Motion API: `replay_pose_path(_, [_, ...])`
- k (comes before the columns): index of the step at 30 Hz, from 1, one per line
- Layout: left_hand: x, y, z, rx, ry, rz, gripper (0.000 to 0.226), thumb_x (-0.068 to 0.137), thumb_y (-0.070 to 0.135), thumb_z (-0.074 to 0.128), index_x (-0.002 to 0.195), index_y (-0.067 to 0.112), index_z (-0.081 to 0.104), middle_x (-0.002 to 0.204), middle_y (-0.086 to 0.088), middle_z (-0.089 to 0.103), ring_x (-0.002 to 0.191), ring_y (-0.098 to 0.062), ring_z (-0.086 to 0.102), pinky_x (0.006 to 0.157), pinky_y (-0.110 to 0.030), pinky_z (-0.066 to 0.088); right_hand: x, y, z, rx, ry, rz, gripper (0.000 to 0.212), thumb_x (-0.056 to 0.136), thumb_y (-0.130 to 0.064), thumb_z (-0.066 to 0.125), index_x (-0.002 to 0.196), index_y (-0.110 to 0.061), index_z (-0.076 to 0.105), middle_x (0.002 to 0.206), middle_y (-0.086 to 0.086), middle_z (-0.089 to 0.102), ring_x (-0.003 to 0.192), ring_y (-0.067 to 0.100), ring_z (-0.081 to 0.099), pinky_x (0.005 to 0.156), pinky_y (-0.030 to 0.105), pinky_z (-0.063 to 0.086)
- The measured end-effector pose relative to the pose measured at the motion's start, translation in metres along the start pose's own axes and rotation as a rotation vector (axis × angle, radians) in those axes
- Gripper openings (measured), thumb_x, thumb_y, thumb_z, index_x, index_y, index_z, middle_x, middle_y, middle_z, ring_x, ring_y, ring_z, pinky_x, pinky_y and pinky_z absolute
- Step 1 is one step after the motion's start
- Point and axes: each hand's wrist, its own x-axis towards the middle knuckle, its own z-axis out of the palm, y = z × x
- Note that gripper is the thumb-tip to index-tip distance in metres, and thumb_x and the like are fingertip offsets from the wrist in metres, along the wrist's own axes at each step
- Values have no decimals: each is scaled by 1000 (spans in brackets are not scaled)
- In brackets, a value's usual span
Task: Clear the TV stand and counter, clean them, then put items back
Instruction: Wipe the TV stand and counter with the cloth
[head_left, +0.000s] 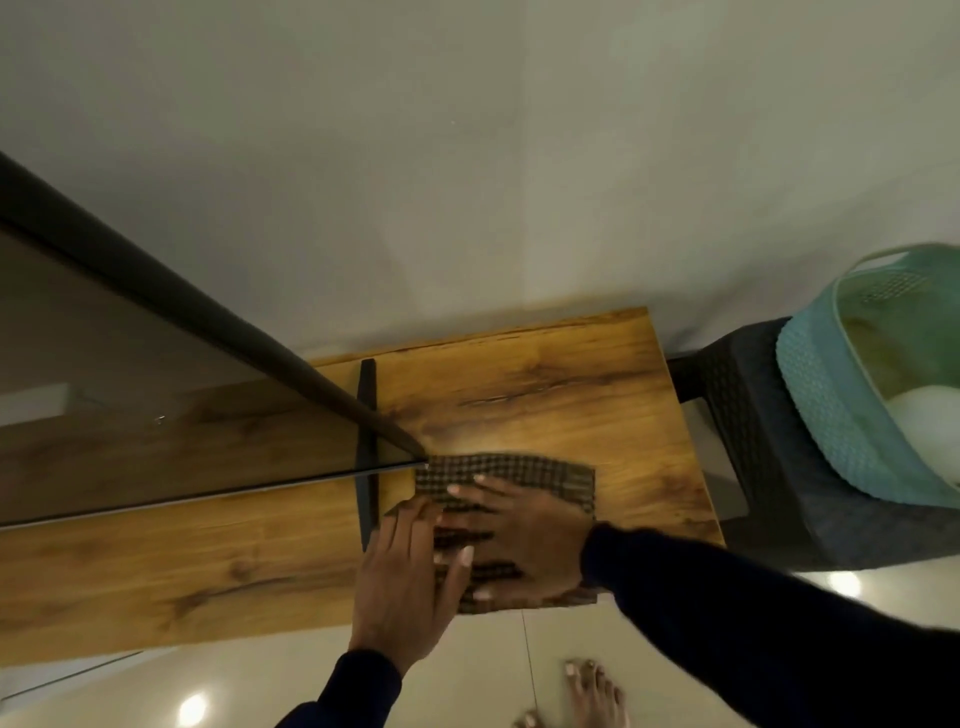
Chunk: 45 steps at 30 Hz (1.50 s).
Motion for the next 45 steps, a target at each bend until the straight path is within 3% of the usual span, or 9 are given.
replay_pose_path(7, [13,7,20,-46,-56,67,72,98,63,25,145,10,41,147,-10,46,133,-29,44,108,-45,39,-2,101,-34,-25,79,403,69,101,-72,18,161,-40,11,171,-6,6,158,26,-5,127,52,2])
replay_pose_path(11, [16,10,26,3,-159,59,85,94,68,25,157,10,26,165,-4,23,154,-25,14,119,-58,24,-18,137,-46,11,164,647,70,100,-73,19,161,-40,13,171,-6,9,158,26,-1,127,50,1])
replay_pose_path(15, [15,9,28,57,-246,77,91,93,75,24,160,15,12,169,2,4,156,-24,-3,122,-61,9,-29,125,-34,71,296,974,72,99,-73,18,161,-37,16,171,-1,12,158,31,2,127,53,4])
replay_pose_path(20, [11,1,22,71,-273,49,94,91,76,26,160,16,9,169,-1,4,156,-24,-4,121,-62,14,-49,68,-15,94,324,1293,84,96,-77,13,163,-28,9,171,9,6,156,40,1,125,59,8])
replay_pose_path(28, [-47,-35,-6,-35,-209,-26,122,73,80,55,159,12,2,168,-7,7,155,-26,5,123,-57,15,3,-55,5,116,262,1215,80,97,-73,22,163,-28,15,171,14,4,156,44,-1,123,63,7])
replay_pose_path(35, [-96,-105,-27,-18,-165,-18,119,73,89,46,157,15,4,163,1,9,151,-25,11,121,-48,9,99,-67,1,33,226,990,61,107,-53,14,160,-27,27,169,8,19,157,39,5,125,60,9])
replay_pose_path(39, [-128,-153,-50,21,-212,-15,123,72,92,44,158,12,9,166,-2,8,154,-24,4,123,-54,7,112,-86,13,-55,240,877,59,108,-43,14,159,-19,31,166,2,29,157,28,12,126,52,14])
replay_pose_path(42, [-141,-182,-70,72,-233,-20,122,73,93,41,157,8,19,165,-6,17,154,-26,10,122,-58,10,96,-128,34,-52,265,879,59,109,-42,11,161,-17,19,170,0,15,158,20,5,126,47,17])
replay_pose_path(45, [-150,-210,-90,81,-229,-35,120,73,94,35,155,8,25,163,-7,23,153,-26,12,122,-60,11,98,-189,56,82,333,995,57,108,-40,15,158,-14,25,168,3,21,157,20,13,125,47,19])
